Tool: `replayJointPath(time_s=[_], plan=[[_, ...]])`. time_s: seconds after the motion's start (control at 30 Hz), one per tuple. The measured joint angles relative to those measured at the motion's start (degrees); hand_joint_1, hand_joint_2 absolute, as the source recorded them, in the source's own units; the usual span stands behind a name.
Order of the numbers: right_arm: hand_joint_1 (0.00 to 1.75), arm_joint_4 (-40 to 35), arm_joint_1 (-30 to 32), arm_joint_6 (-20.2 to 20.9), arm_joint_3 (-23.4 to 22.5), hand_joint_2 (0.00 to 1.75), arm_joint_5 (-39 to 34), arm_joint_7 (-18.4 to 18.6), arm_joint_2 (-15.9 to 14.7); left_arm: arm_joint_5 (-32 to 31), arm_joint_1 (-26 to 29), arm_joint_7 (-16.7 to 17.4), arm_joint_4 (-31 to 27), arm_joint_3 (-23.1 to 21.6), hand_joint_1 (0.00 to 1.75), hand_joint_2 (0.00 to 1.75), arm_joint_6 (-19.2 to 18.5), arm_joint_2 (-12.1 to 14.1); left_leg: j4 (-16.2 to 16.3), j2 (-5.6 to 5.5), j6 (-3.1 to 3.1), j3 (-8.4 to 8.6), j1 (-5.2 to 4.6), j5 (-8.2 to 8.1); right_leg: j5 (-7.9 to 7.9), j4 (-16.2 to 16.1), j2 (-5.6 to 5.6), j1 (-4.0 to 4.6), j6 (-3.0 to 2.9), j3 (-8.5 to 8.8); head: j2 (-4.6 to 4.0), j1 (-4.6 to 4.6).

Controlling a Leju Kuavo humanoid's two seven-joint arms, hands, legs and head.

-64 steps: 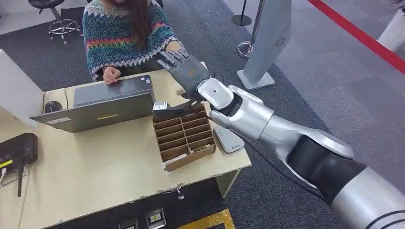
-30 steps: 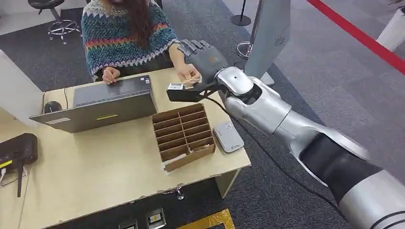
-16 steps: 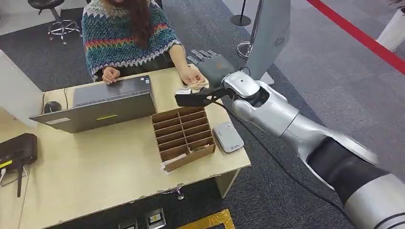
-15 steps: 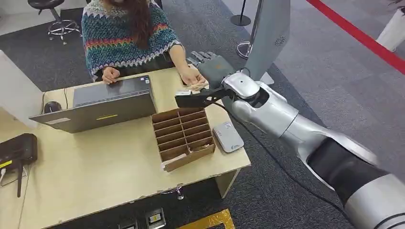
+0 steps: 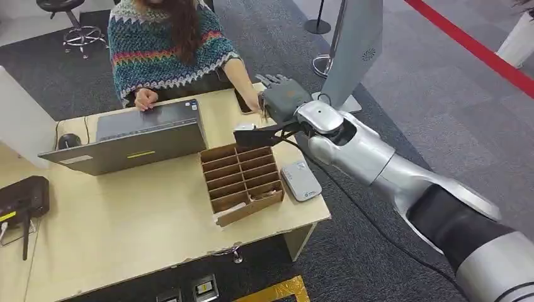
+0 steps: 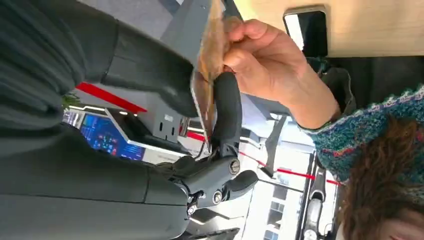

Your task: Pass the card to the sensor for recognition and then transmit it.

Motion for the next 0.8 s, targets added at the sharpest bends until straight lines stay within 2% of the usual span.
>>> replayJointPath(time_s=[0.4, 0.7, 0.8], plan=[[1.75, 0.00, 0.09, -0.50, -0.13, 1.75, -1.44, 0.59, -0.18, 0.13, 0.06, -0.07, 0.00, 0.00, 0.00, 0.00, 0.02, 0.00, 0.00, 0.00, 0.00, 0.01, 0.00, 0.00, 0.00, 0.00, 0.01, 0.00, 0.00, 0.00, 0.00, 0.00], [1.75, -2.93, 2.47, -1.55, -2.95, 1.75, -3.76, 2.14, -3.43, 0.92, 0.56, -1.27, 0.00, 0.50, 0.00, 0.00, 0.26, 0.00, 0.00, 0.00, 0.01, 0.00, -0.01, -0.01, 0.00, -0.02, -0.01, -0.01, 0.00, 0.00, 0.00, 0.00], [1.75, -2.93, 2.47, -1.55, -2.95, 1.75, -3.76, 2.14, -3.43, 0.92, 0.56, -1.27, 0.00, 0.50, 0.00, 0.00, 0.26, 0.00, 0.00, 0.00, 0.01, 0.00, -0.01, -0.01, 0.00, -0.02, -0.01, -0.01, 0.00, 0.00, 0.00, 0.00]])
